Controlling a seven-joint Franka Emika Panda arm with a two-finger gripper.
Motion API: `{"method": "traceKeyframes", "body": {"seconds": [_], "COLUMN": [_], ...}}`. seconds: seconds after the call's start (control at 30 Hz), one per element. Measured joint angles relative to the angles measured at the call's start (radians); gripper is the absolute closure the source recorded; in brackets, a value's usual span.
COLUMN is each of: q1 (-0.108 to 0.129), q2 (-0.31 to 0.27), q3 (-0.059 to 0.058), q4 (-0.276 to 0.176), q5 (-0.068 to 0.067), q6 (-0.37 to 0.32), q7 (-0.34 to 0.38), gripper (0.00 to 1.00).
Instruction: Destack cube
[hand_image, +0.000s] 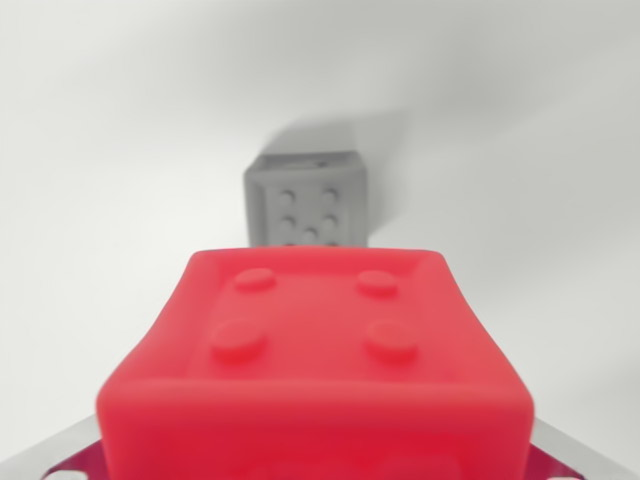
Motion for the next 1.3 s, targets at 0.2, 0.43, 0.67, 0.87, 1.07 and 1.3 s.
{"method": "traceKeyframes", "body": {"seconds": [0.2, 0.43, 0.67, 0.87, 1.07, 1.3], "q1": [-0.008, -0.019, -0.032, -0.043, -0.054, -0.068], "q2": [-0.019, -0.036, -0.055, -0.068, -0.081, -0.097], "q3": [-0.003, -0.005, -0.006, -0.007, -0.008, -0.01], "q4": [-0.039, -0.085, -0.127, -0.163, -0.196, -0.237], "q5": [0.001, 0.002, 0.002, 0.003, 0.003, 0.004], "q6": [0.021, 0.049, 0.074, 0.095, 0.116, 0.14], "q7": [0.0, -0.002, -0.004, -0.006, -0.008, -0.012], "gripper": [1.0, 1.0, 1.0, 1.0, 1.0, 1.0]}}
